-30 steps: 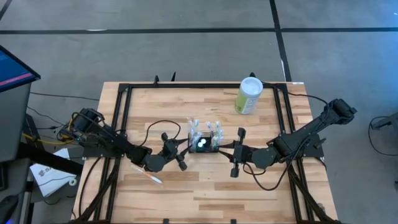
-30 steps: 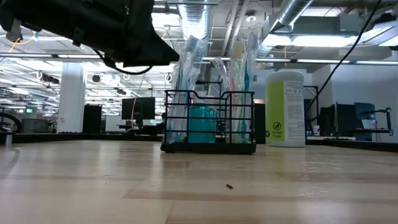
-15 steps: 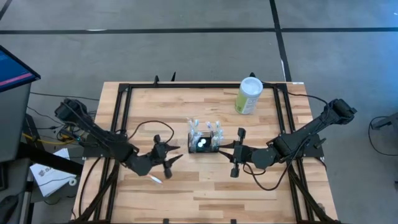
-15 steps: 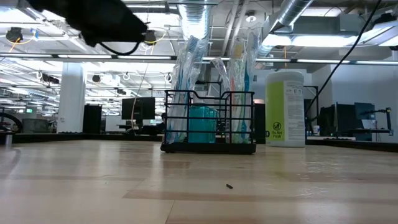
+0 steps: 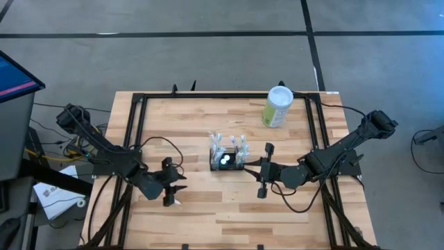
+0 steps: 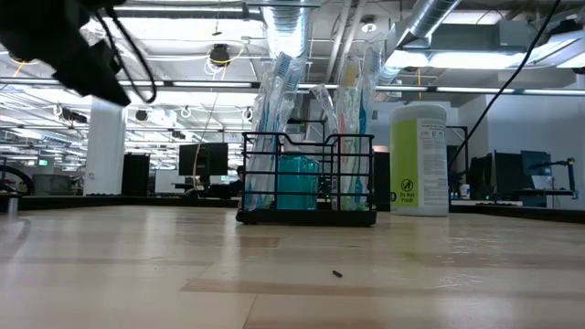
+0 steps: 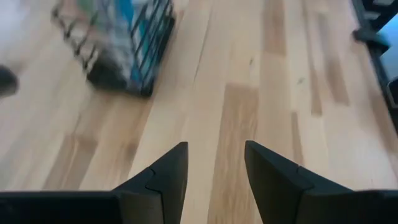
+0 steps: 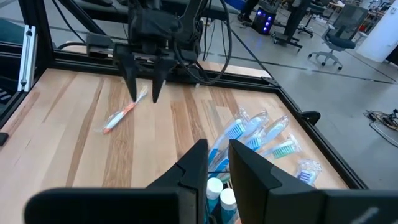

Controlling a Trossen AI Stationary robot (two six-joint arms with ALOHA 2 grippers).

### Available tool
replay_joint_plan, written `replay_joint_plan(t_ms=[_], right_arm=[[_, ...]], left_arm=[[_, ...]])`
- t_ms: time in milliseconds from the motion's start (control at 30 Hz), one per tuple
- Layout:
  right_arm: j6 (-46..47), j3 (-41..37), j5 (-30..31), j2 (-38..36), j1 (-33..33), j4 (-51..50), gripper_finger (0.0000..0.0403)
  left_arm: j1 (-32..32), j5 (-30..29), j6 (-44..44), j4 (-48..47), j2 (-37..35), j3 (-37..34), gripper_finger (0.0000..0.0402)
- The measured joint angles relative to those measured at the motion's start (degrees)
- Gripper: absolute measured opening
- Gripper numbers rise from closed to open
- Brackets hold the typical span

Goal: Pick & Place toothbrushing station
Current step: Put the orange toothbrush into the right compartment of the organizer

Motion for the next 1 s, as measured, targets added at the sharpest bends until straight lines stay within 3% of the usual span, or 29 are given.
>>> replay_joint_plan(t_ms=[200, 500, 833, 1000], right_arm=[[0.0, 0.0, 0.0, 0.0, 0.0, 0.0, 0.0056], [0.7, 0.0, 0.0, 0.0, 0.4, -0.3, 0.0056], [2.0, 0.0, -0.1, 0.0, 0.4, -1.8, 0.0056], [1.9, 0.0, -0.1, 0.0, 0.4, -1.8, 0.0056]], left_arm=[[0.0, 5.6, -7.7, -6.4, -0.8, 0.0, 0.0151], [-0.1, 12.1, -11.4, -12.0, -0.8, 0.0, 0.0151], [-0.1, 28.0, -19.0, -18.8, -0.8, 0.0, 0.0151], [-0.1, 32.3, -20.3, -23.9, -0.8, 0.0, 0.0151]])
